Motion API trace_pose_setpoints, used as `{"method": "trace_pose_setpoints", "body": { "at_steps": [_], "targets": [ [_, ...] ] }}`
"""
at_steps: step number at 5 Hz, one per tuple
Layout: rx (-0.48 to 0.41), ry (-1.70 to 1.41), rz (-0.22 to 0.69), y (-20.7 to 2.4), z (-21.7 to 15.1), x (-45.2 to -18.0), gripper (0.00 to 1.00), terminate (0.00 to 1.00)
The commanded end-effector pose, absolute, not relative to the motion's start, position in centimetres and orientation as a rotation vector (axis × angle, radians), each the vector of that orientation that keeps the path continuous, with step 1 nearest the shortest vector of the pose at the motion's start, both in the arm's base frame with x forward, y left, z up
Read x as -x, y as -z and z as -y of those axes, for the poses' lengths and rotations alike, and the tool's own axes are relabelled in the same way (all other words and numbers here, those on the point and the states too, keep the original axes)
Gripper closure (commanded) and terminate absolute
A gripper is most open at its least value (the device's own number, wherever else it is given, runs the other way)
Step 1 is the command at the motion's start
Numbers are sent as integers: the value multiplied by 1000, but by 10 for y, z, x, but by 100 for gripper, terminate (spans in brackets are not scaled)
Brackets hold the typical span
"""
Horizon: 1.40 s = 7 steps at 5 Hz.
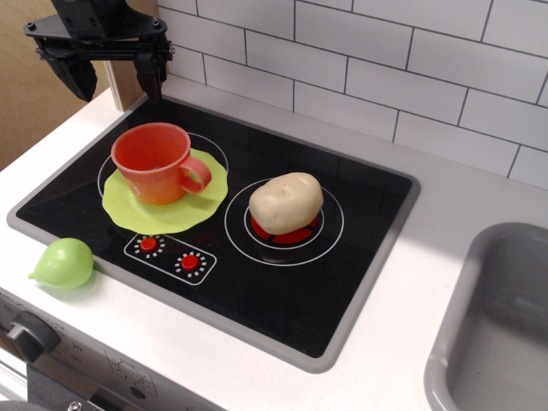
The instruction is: Take cup off plate
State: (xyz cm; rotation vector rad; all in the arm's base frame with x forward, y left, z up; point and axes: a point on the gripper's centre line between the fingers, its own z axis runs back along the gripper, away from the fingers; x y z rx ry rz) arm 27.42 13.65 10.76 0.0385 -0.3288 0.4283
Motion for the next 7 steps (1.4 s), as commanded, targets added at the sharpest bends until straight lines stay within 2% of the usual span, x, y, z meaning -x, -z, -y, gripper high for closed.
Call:
{"method": "trace_pose_setpoints", "body": {
  "at_steps": [1, 2, 3, 5, 6, 7],
  "targets": [
    [-38, -428, 329, -108, -137, -274, 0, 0],
    [-5, -483, 307, -122, -136, -268, 0, 0],
    [2, -524, 333, -132, -132, -267, 0, 0],
    [20, -744, 337, -134, -96, -248, 0, 0],
    [-20, -864, 266, -139, -80, -242, 0, 0],
    [9, -1061, 206, -141, -65, -239, 0, 0]
  ]
}}
